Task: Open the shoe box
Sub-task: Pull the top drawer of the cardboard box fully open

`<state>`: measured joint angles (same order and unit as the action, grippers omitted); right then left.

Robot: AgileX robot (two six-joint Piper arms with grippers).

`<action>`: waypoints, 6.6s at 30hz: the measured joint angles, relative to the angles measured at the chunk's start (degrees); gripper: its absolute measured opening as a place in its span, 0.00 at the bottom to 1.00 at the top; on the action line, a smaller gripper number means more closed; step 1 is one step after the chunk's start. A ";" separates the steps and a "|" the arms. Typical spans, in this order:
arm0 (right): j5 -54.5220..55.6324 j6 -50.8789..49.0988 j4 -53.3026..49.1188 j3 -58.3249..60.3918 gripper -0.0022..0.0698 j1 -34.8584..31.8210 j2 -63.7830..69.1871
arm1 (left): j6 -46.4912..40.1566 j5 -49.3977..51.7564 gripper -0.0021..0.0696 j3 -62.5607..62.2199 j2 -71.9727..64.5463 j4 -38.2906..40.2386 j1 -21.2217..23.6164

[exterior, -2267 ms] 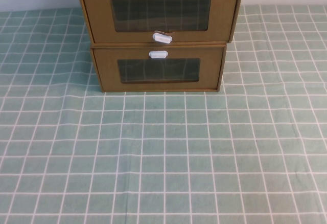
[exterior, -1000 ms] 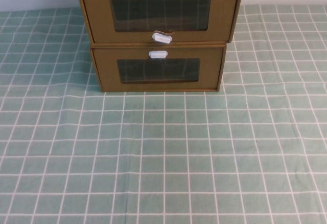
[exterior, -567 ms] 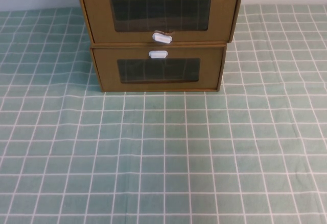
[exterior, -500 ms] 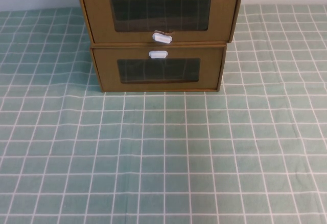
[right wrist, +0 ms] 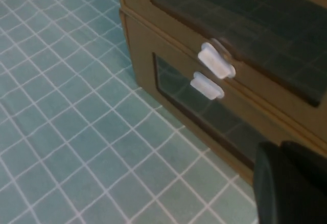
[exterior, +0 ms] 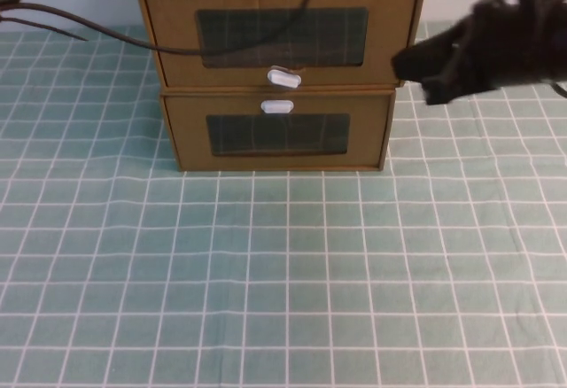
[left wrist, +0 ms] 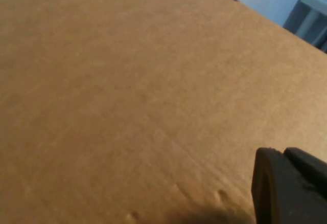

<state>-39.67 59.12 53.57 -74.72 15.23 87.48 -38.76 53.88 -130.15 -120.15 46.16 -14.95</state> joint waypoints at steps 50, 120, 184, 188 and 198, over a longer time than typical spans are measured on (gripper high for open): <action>-0.81 -58.00 -111.60 -2.67 0.01 40.54 6.81 | 8.26 7.32 0.02 -1.98 -4.12 7.93 2.42; 9.72 -95.44 -148.00 -13.75 0.39 29.45 29.67 | 4.24 10.78 0.02 -1.98 -4.02 9.72 2.86; -0.51 -101.77 -137.03 13.42 0.04 49.28 5.56 | 5.84 13.17 0.02 -1.98 -4.02 8.94 2.99; -2.53 -101.86 -131.52 13.67 0.04 52.56 4.02 | 5.97 13.07 0.02 -1.98 -4.02 8.94 2.99; -3.95 -102.17 -126.11 14.39 0.04 55.34 4.02 | 6.01 13.07 0.02 -1.98 -4.02 8.94 2.99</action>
<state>-43.62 -43.05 -72.55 -60.33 70.57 91.51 -32.74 66.94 -132.13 -124.17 55.10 -11.96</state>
